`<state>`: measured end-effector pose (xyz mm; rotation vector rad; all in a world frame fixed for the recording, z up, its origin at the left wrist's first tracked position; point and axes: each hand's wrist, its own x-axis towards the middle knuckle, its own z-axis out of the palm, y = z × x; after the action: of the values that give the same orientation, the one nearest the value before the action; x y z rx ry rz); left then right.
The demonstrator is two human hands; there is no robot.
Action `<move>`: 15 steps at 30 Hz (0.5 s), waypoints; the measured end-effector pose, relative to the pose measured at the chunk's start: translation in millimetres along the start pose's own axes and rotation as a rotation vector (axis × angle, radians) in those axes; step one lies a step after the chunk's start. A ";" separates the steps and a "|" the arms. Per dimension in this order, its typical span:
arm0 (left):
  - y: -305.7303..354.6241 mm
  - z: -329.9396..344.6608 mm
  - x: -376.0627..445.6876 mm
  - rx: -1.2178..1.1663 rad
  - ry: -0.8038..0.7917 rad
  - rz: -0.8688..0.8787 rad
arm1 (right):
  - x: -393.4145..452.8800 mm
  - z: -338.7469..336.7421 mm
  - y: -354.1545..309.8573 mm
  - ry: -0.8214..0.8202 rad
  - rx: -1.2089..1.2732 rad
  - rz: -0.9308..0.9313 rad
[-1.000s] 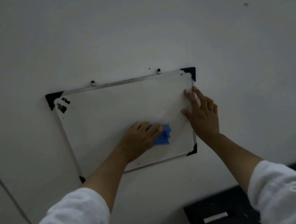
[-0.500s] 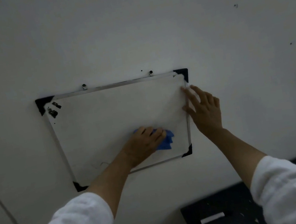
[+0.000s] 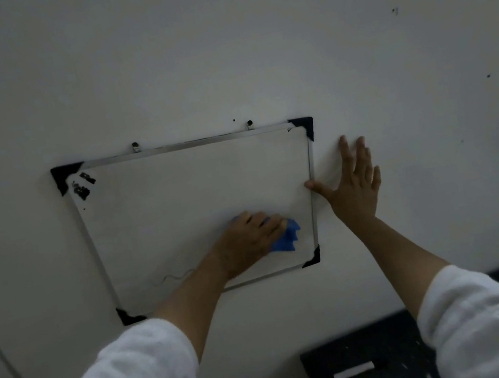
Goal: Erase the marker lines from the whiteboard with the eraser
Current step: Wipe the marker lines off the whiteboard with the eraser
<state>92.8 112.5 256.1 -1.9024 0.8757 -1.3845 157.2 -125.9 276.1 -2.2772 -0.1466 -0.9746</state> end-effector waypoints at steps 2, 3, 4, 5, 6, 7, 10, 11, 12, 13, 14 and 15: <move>-26.6 -3.4 25.7 0.027 0.061 -0.087 | -0.1 3.0 0.2 -0.001 0.032 0.005; -41.5 -6.0 41.8 0.046 0.090 -0.168 | 0.0 4.4 0.3 0.000 0.050 0.009; -54.9 -9.3 57.3 0.056 0.101 -0.260 | 0.1 5.8 1.0 0.000 0.063 0.011; -64.6 -12.1 70.0 0.056 0.100 -0.349 | 0.1 6.7 1.7 0.000 0.070 0.011; -69.0 -14.5 78.2 0.055 0.090 -0.417 | 0.3 7.7 2.8 0.000 0.075 0.010; -67.9 -14.7 81.5 0.057 0.077 -0.457 | 0.4 8.1 4.2 0.001 0.077 0.006; -40.2 -5.4 69.4 0.064 0.053 -0.410 | 0.9 7.7 7.8 0.005 0.082 -0.009; -24.2 -0.6 59.0 0.058 0.049 -0.354 | 0.7 6.9 7.6 0.002 0.088 -0.008; -6.5 3.8 46.0 0.040 0.036 -0.293 | 0.2 6.0 7.1 -0.001 0.095 -0.007; 11.0 8.3 30.8 0.020 0.023 -0.225 | -0.2 5.0 6.6 -0.002 0.100 -0.008; 26.9 11.8 15.4 0.001 0.004 -0.152 | -0.5 4.1 6.3 -0.001 0.105 -0.011; 38.9 13.5 2.2 -0.017 -0.020 -0.077 | -0.9 3.2 6.1 -0.002 0.108 -0.013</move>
<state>100.4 89.2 222.9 -1.9782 0.8139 -1.4043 160.6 -128.6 270.7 -2.1811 -0.2102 -0.9476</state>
